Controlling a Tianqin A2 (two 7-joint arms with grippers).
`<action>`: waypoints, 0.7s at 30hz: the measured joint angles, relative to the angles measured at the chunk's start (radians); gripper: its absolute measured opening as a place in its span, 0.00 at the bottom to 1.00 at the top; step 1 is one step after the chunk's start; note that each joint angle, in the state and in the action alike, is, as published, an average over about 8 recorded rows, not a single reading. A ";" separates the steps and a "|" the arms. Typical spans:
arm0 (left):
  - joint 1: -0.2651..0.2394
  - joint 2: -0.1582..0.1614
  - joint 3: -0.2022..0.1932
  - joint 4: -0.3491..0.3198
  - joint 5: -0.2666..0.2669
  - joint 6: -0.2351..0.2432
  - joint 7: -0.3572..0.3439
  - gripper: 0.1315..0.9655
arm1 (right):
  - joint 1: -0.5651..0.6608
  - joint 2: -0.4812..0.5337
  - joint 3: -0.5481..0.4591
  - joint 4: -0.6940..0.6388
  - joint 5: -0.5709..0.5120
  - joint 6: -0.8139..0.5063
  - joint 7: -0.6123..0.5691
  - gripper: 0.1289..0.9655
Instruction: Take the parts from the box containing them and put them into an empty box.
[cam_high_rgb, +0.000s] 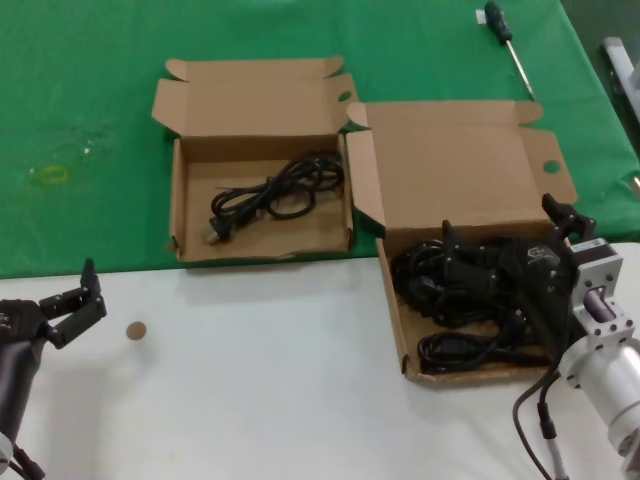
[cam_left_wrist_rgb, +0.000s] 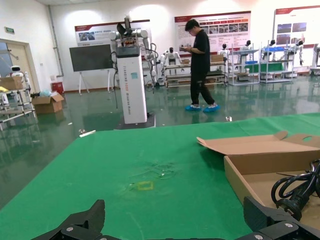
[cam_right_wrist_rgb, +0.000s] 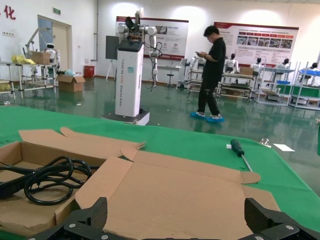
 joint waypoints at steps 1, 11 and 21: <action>0.000 0.000 0.000 0.000 0.000 0.000 0.000 1.00 | 0.000 0.000 0.000 0.000 0.000 0.000 0.000 1.00; 0.000 0.000 0.000 0.000 0.000 0.000 0.000 1.00 | 0.000 0.000 0.000 0.000 0.000 0.000 0.000 1.00; 0.000 0.000 0.000 0.000 0.000 0.000 0.000 1.00 | 0.000 0.000 0.000 0.000 0.000 0.000 0.000 1.00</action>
